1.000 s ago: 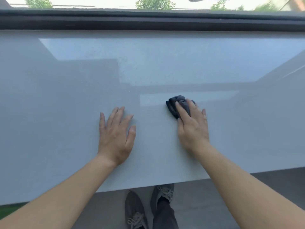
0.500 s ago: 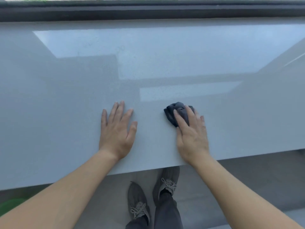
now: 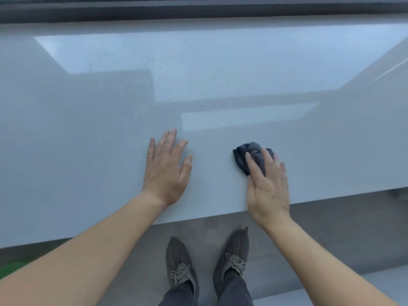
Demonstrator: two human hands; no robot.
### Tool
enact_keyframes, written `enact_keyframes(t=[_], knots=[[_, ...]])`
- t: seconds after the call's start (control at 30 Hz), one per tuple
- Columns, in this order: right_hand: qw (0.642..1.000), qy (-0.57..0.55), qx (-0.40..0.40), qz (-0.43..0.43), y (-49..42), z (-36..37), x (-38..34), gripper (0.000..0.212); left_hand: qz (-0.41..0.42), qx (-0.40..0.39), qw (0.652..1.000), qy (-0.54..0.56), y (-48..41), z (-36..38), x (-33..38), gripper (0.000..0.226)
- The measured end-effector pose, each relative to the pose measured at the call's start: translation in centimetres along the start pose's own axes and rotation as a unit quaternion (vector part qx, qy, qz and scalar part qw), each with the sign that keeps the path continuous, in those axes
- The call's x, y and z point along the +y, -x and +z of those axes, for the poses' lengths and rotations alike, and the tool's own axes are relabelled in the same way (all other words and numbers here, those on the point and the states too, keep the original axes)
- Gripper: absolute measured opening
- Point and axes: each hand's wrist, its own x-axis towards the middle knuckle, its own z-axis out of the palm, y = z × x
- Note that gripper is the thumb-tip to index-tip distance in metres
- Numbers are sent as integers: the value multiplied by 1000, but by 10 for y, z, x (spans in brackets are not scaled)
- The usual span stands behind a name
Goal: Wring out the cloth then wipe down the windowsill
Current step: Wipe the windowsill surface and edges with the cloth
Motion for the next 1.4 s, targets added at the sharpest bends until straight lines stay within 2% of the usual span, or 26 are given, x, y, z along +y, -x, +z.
enact_keyframes(t=[0.03, 0.13, 0.2, 0.23, 0.3, 0.4, 0.43, 0.47, 0.53, 0.6, 0.67, 0.73, 0.83, 0.87, 0.9, 1.03, 1.1, 1.17, 1.23, 1.3, 1.33, 1.4], knots=[[1000, 2, -2, -18, 7, 3, -6, 59, 1, 1, 1000, 1, -5, 3, 5, 57], [986, 14, -57, -158, 30, 6, -8, 60, -1, 0, 1000, 3, -26, 15, 24, 59], [967, 30, -91, -236, 19, -5, 15, 61, -7, -4, 1000, -6, -39, 24, 36, 59], [964, 39, -93, -246, 9, -10, 29, 60, -14, -11, 1000, -16, -44, 28, 41, 60], [982, 44, -51, -174, -20, -18, 57, 55, -34, -31, 997, -59, -52, 36, 48, 62], [999, 8, 1, 45, -62, -27, 72, 54, -52, -45, 989, -128, -53, 44, 51, 63], [998, 7, 4, 68, -65, -25, 66, 55, -54, -49, 988, -134, -53, 44, 51, 63], [999, 12, -2, 42, -63, -23, 57, 56, -54, -53, 988, -136, -52, 44, 51, 63], [994, 20, -37, -97, -45, -14, 43, 57, -56, -54, 988, -135, -53, 43, 53, 63], [973, 34, -84, -214, -32, -14, 43, 59, -58, -48, 988, -134, -53, 42, 53, 64], [959, 45, -103, -260, -54, -20, 60, 59, -59, -49, 988, -135, -54, 42, 54, 64], [975, 51, -79, -203, -93, -26, 78, 55, -60, -50, 988, -137, -54, 42, 54, 64], [999, 6, -32, 3, -149, -30, 79, 56, -63, -47, 987, -138, -54, 43, 56, 64], [999, 4, -21, 30, -153, -26, 68, 58, -64, -47, 987, -139, -54, 44, 56, 64], [1000, 9, -23, 14, -149, -22, 55, 59, -65, -47, 987, -141, -54, 44, 57, 64], [974, 21, -94, -206, -120, -11, 37, 60, -69, -45, 987, -139, -56, 42, 58, 64], [964, 39, -108, -240, -141, -16, 53, 58, -71, -39, 988, -130, -57, 42, 58, 62], [974, 53, -90, -200, -176, -20, 66, 58, -73, -23, 989, -129, -59, 41, 59, 58], [995, 29, -57, -82, -212, -25, 67, 57, -76, -4, 988, -135, -66, 37, 61, 53], [999, 14, -35, 11, -228, -21, 51, 58, -77, 20, 988, -133, -82, 33, 57, 48], [999, 14, -31, 13, -226, -18, 41, 59, -72, 30, 989, -126, -93, 30, 54, 47], [996, 8, -46, -81, -208, -9, 27, 60, -64, 42, 991, -107, -121, 27, 48, 46]])
